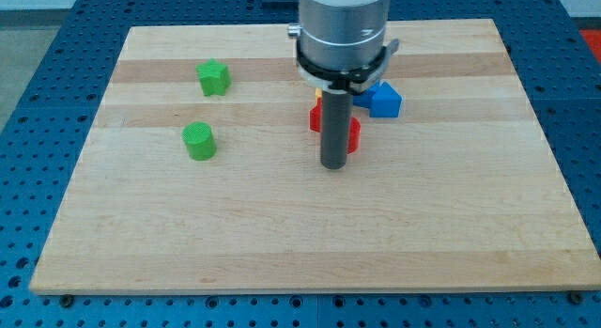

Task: Push the green star closer to the green circle

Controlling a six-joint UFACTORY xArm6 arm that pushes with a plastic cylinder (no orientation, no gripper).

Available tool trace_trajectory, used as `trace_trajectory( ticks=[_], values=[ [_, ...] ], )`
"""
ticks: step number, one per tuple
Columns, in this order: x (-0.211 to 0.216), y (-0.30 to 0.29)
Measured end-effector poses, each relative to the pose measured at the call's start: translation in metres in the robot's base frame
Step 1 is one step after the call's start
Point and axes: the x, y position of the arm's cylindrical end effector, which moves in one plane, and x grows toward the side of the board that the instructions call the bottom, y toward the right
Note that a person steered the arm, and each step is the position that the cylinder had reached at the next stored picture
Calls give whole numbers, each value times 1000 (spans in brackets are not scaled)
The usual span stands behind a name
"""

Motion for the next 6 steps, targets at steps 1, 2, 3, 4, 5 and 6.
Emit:
trace_trajectory(
  ticks=[1, 2, 3, 4, 5, 6],
  values=[
    [1, -32],
    [-4, -53],
    [-21, -62],
    [-33, -71],
    [-33, -76],
    [-33, -76]
  ],
)
